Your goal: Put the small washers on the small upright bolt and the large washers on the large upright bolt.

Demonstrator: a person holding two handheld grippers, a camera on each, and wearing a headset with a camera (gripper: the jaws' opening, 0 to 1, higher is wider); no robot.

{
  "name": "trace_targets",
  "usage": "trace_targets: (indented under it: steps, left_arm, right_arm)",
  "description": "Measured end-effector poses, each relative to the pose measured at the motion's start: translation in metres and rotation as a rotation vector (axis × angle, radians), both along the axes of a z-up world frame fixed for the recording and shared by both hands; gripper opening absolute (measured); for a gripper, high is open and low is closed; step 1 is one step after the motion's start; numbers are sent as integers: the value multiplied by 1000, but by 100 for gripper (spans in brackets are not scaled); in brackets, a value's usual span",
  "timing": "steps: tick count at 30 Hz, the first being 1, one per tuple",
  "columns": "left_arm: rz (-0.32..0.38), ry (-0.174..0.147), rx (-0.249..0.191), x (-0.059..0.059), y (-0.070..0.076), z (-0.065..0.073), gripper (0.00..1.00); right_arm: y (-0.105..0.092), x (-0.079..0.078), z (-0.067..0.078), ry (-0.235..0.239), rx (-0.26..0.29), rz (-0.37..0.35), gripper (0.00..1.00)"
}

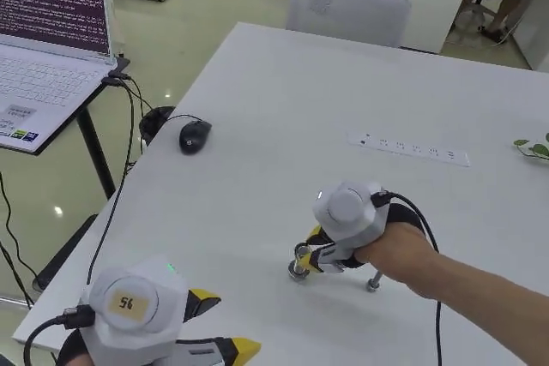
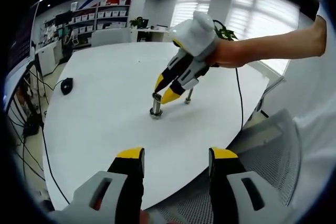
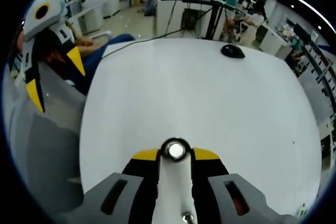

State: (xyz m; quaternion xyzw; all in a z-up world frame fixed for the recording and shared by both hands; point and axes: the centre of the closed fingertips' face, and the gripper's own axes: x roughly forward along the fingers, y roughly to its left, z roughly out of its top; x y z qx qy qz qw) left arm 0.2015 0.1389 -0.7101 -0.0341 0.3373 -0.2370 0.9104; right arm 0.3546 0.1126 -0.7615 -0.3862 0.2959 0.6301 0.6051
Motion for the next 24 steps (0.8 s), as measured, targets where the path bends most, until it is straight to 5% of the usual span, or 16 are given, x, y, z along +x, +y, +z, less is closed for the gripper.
trace_targets:
  steps: [13, 24]
  left_arm:
    - [5, 1, -2, -1, 2, -1, 48]
    - [3, -5, -1, 0, 1, 1, 48]
  right_arm:
    - [3, 1, -13, 17, -36, -15, 23]
    - [3, 2, -39, 46, -73, -68, 23]
